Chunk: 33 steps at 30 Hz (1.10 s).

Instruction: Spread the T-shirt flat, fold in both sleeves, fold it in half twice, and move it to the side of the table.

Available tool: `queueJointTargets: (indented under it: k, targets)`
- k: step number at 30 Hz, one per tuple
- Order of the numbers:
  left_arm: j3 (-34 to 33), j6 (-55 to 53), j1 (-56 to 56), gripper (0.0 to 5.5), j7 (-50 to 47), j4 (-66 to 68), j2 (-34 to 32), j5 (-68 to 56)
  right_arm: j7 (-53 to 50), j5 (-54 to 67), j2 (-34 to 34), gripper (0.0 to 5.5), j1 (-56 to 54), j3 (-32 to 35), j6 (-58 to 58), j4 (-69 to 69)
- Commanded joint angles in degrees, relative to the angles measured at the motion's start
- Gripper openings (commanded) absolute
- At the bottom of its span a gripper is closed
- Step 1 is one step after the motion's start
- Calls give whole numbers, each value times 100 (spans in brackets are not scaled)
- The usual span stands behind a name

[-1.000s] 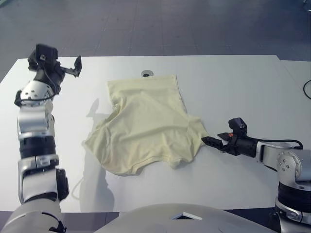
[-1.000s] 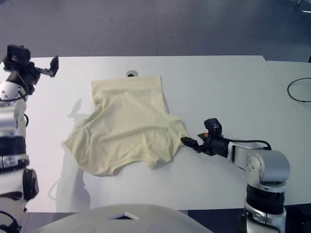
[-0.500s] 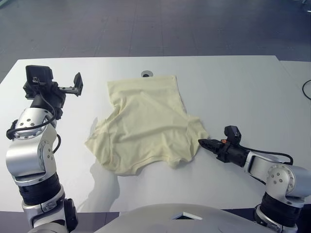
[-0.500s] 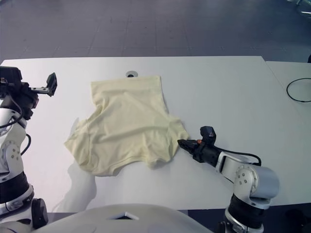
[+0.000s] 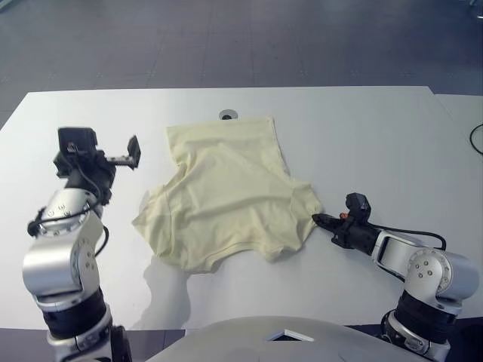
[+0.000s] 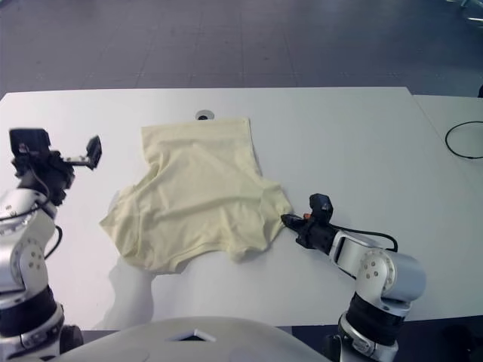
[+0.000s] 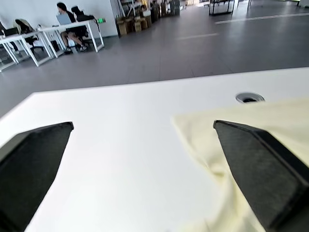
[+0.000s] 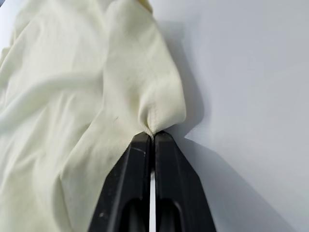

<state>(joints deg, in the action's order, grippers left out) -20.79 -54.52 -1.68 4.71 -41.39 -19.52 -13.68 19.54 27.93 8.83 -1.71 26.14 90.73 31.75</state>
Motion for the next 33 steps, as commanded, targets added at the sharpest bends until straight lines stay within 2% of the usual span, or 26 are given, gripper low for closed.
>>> queueJointTargets:
  k: [1, 5, 9, 15, 21, 31, 33]
  targets:
    - [27, -211, -816, 540, -67, -391, 227, 55, -155, -65, 91, 2, -218, 337, 154, 87]
    - [69, -175, -1330, 540, -187, -445, 394, 185, -263, 52, 57, 2, -564, 452, 170, 394]
    - [144, -177, -1487, 540, -254, -454, 528, 208, -411, 376, -170, 2, -861, 237, 175, 927]
    - [337, -213, -1365, 540, -296, -374, 587, 252, -783, 852, -509, 2, -762, -617, 175, 1463]
    - [517, -314, -1005, 540, -220, -187, 460, 247, -1074, 661, -574, 2, -608, -1423, 173, 1303]
    - [681, -358, -768, 540, -155, 41, 430, 272, -1436, 466, -1155, 2, -463, -2496, 105, 1133]
    - [698, -377, -682, 540, -146, 75, 417, 267, -1523, 298, -1154, 39, -486, -2704, -54, 972]
